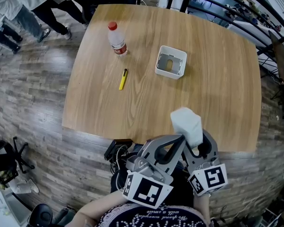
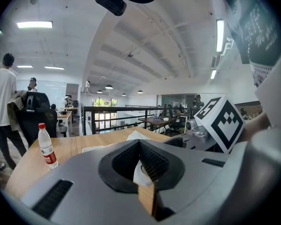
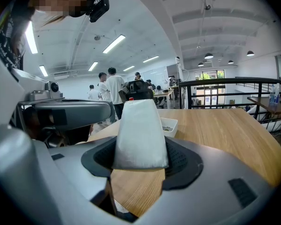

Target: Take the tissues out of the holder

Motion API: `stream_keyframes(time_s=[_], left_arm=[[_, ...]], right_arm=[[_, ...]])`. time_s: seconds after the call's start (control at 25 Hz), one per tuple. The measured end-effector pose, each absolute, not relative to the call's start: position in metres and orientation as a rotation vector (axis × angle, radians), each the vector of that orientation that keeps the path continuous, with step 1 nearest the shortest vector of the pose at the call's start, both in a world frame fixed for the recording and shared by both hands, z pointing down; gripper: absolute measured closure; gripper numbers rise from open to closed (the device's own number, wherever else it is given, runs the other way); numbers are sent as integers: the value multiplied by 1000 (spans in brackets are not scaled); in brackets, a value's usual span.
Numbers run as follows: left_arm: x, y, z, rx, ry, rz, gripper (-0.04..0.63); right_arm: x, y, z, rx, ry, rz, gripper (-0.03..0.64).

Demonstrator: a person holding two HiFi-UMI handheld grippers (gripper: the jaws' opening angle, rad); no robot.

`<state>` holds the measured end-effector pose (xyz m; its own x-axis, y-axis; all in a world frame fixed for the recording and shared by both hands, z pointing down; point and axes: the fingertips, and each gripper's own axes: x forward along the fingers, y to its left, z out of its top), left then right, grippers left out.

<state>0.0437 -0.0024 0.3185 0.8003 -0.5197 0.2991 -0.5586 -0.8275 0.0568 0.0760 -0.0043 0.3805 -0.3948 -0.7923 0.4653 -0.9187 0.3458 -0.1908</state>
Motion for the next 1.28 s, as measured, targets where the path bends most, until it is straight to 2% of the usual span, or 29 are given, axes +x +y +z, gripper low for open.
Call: stream_keyframes(time_s=[1.28], left_arm=[[43,-3,317,2832,-884,413,591]], right_arm=[[77,-3,379,1505,-2337,625,350]])
